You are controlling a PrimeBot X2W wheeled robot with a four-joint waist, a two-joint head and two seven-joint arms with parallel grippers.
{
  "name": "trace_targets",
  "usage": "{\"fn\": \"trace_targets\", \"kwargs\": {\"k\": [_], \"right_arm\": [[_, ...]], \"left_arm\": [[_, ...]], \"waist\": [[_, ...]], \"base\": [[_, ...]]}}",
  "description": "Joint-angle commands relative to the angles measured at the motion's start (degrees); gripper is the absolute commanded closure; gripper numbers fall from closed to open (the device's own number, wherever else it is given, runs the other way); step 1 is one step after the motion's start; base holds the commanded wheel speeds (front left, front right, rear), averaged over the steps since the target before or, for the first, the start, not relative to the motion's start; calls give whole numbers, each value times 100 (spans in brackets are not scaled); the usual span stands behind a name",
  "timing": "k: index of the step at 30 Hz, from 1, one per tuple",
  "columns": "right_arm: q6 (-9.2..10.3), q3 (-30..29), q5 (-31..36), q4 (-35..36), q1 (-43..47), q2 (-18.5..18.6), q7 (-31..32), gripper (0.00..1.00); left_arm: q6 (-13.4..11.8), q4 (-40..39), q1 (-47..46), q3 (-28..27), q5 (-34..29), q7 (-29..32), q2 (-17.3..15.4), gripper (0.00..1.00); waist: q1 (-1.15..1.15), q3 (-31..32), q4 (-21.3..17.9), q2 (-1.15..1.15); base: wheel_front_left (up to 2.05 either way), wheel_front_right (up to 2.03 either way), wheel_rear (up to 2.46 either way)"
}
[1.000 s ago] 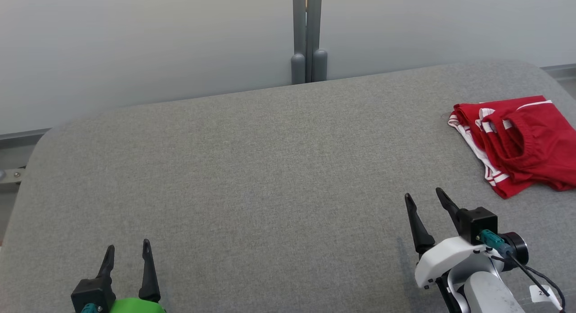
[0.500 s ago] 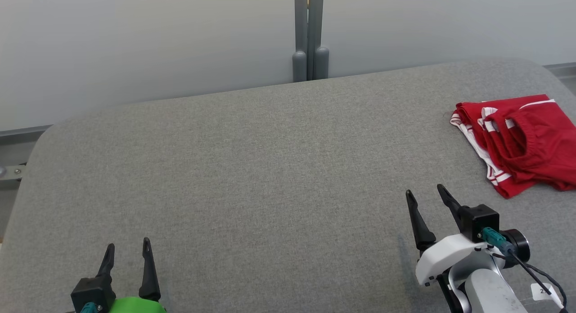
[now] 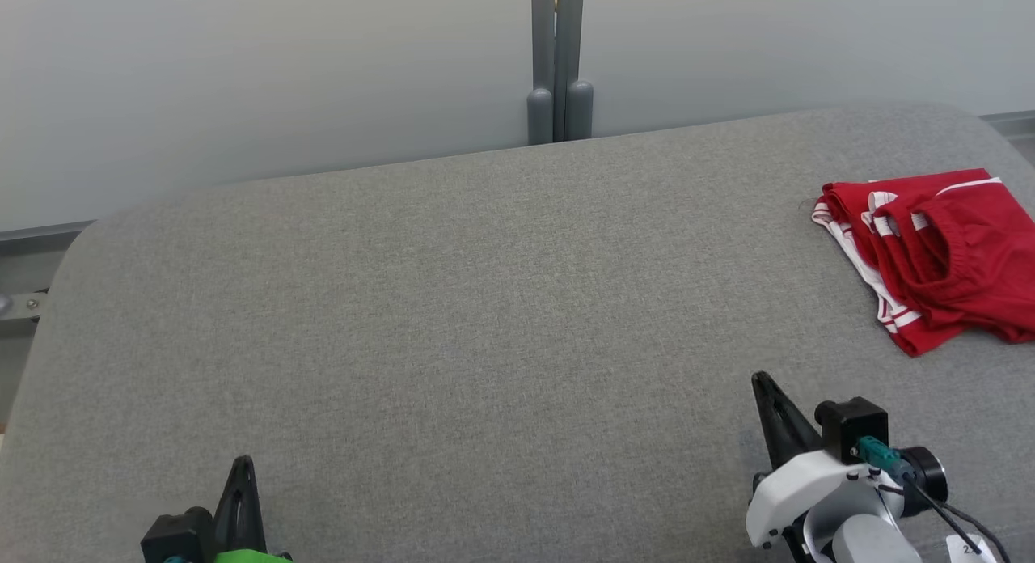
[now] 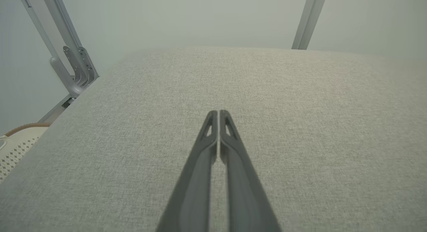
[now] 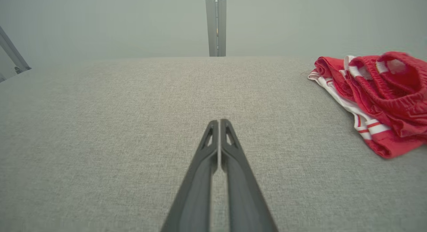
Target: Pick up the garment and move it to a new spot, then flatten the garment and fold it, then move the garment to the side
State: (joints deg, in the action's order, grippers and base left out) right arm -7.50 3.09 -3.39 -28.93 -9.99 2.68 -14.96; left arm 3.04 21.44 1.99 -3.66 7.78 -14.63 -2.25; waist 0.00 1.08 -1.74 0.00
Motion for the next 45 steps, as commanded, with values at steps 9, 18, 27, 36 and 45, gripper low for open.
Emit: {"fn": "trace_targets", "kwargs": {"k": [9,18,27,36,45], "right_arm": [[0,-125,-832,19,101,-10,243,100],[0,-195,-1851,240,161,-5,451,100],[0,-277,-2765,420,198,0,655,100],[0,-364,-3678,593,233,5,868,100],[0,-429,-4341,718,259,9,1023,100]], "left_arm": [[43,63,-99,-73,791,244,1,100],[96,-75,-170,-88,1760,463,-8,100],[143,-179,-251,-119,2624,678,-18,100],[190,-279,-333,-156,3497,900,-28,100],[222,-349,-395,-184,4125,1065,-35,100]], "waist": [[0,-7,10,0],[0,-16,22,0],[0,-25,35,0],[0,-35,49,0],[0,-43,60,0]], "base": [[0,0,0],[0,0,0],[0,0,0],[0,0,0],[0,0,0]]}}
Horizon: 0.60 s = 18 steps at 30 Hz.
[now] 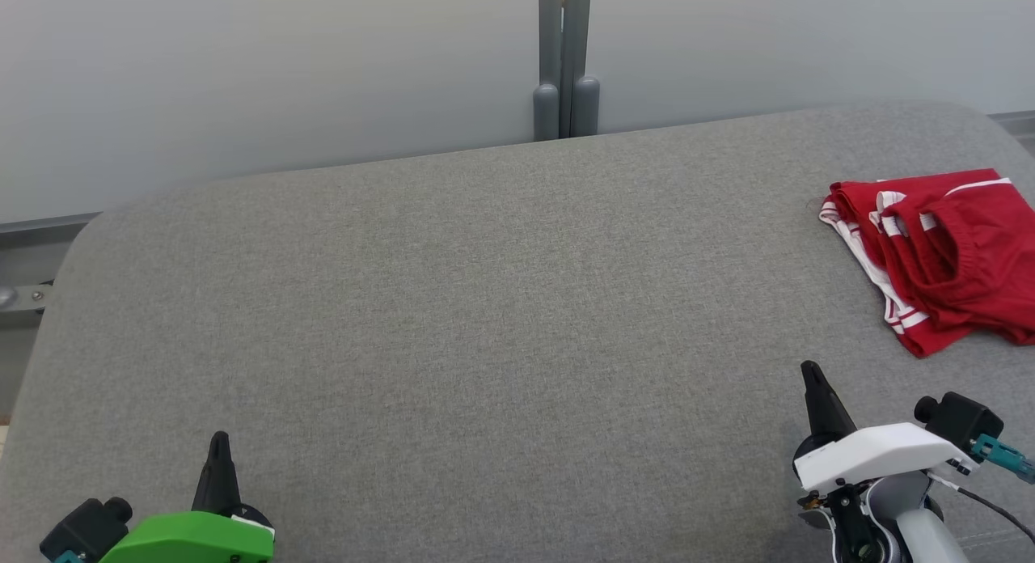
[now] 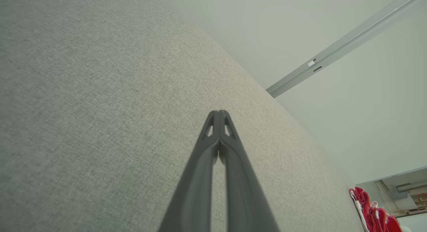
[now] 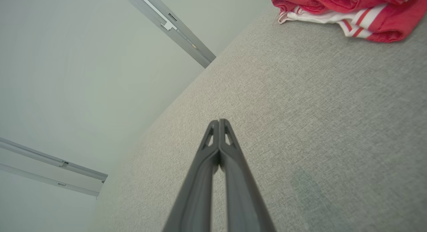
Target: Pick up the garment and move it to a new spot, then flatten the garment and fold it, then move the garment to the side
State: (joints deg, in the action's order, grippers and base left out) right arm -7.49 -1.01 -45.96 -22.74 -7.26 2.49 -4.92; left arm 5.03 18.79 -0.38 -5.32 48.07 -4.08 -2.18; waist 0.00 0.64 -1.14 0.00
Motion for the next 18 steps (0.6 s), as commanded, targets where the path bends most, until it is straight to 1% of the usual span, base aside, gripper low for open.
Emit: {"fn": "trace_targets", "kwargs": {"k": [1,18], "right_arm": [[-1,-28,-163,113,-11,28,38,100],[-1,-149,-1392,341,39,35,329,100]], "left_arm": [[27,-94,-163,-22,173,29,-43,100],[94,-220,-273,-78,1332,332,-57,100]], "waist": [[0,-1,1,0],[0,-18,25,0]], "base": [[0,0,0],[0,0,0]]}}
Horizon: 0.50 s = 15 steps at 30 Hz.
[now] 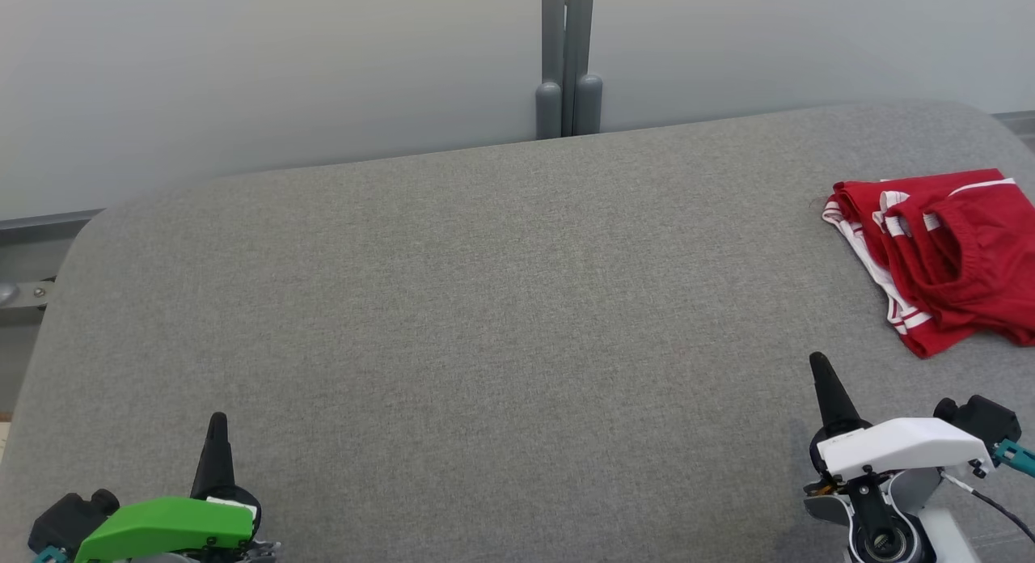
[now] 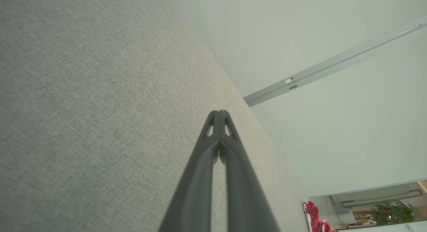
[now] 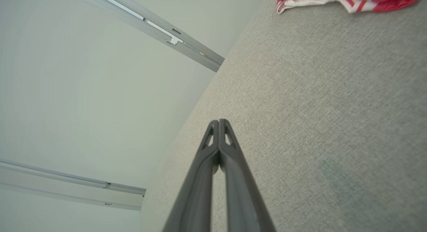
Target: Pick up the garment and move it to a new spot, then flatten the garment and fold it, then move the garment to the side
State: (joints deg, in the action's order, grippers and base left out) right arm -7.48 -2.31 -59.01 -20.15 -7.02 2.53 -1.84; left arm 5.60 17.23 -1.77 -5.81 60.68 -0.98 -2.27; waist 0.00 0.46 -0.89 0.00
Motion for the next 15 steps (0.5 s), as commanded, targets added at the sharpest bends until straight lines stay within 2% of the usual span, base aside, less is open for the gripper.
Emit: {"fn": "trace_targets", "kwargs": {"k": [1,15], "right_arm": [[-2,-25,-153,95,18,31,34,100],[-2,-111,-1026,257,42,37,241,100]], "left_arm": [[40,-71,-139,-32,135,41,-49,100],[85,-166,-219,-69,968,251,-57,100]], "waist": [[0,-1,2,0],[0,-15,21,0]], "base": [[0,0,0],[0,0,0]]}}
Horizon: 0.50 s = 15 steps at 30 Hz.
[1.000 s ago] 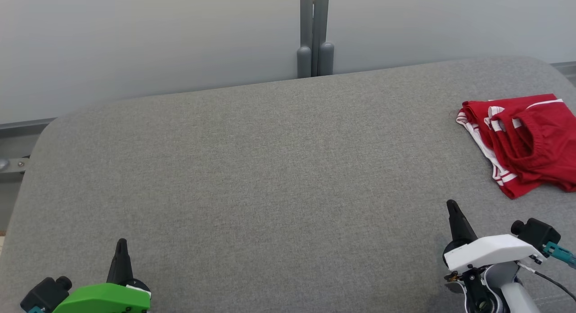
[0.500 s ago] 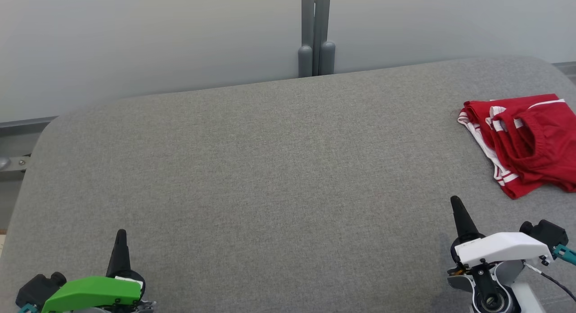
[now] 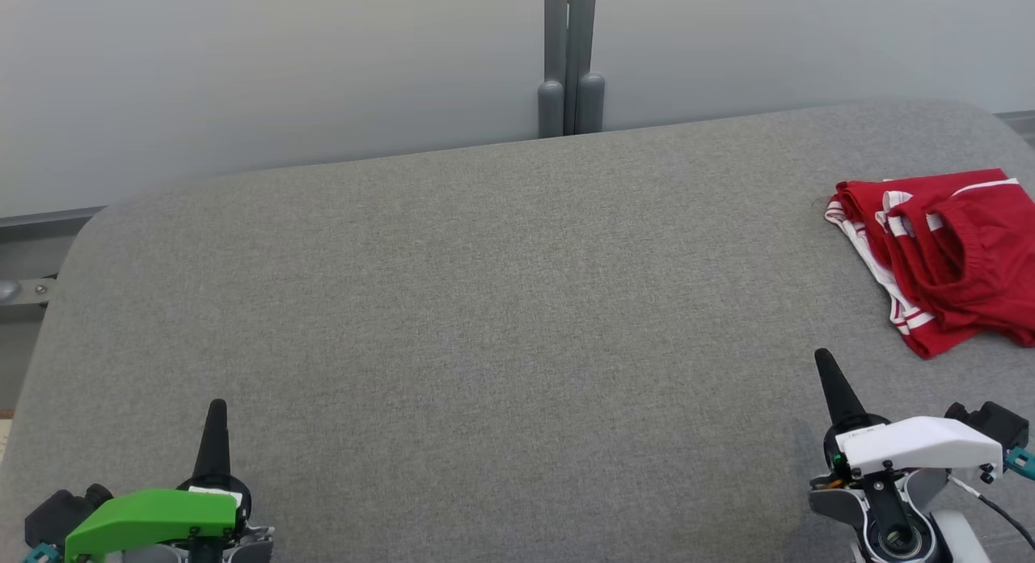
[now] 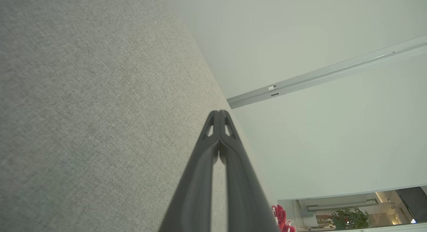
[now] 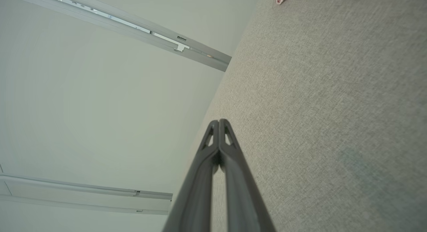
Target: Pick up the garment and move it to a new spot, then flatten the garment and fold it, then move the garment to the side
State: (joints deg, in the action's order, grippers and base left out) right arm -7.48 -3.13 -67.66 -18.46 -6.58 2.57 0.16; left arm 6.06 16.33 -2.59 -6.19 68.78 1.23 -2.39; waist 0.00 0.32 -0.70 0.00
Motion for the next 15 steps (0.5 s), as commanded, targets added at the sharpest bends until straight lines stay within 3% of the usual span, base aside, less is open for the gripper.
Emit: {"fn": "trace_targets", "kwargs": {"k": [1,15], "right_arm": [[-2,-35,-217,99,0,34,50,100],[-2,-104,-928,229,32,38,223,100]], "left_arm": [[44,-80,-141,-33,216,44,-45,100],[76,-150,-209,-62,891,228,-54,100]], "waist": [[0,-2,3,0],[0,-15,21,0]], "base": [[0,0,0],[0,0,0]]}}
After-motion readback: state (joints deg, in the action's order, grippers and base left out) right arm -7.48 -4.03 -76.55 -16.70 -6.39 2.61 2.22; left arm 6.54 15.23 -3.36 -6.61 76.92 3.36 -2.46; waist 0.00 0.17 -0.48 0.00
